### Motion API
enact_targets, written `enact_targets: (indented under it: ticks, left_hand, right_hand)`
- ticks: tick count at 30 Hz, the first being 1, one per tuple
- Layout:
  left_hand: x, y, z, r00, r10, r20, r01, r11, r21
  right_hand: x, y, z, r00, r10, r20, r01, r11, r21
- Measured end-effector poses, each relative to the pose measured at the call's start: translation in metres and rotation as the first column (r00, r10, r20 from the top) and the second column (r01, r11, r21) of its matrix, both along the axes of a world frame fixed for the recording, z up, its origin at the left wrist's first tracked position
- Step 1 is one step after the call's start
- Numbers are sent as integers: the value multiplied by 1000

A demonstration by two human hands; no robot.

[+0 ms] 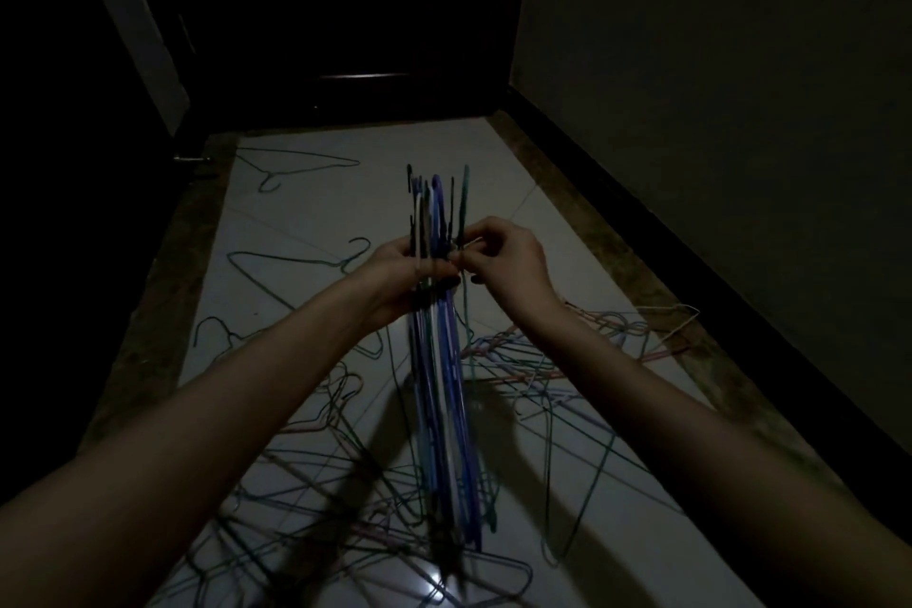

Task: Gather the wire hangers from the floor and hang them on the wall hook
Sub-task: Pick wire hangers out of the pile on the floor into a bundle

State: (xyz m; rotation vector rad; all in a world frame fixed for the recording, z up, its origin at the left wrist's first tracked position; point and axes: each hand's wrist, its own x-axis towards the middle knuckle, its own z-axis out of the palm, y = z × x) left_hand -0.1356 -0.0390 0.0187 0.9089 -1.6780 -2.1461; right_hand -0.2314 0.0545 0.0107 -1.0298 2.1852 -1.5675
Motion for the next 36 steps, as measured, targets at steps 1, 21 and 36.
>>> enact_targets:
  ticks: [1,21,36]
  left_hand:
    - [0,0,0,1000,-3,-7,3,1000,11]
    - [4,-10,-13,969,237,-67,-232,970,76]
    - [2,-16,-12,872,487,-51,-457,848,269]
  right_hand:
    - [1,-1,-1,999,-7,-33,7,1000,9]
    - [18,0,-1,991,124,48,-128,988,84]
    - [57,10,-34,968,179,-176,-102,922,373]
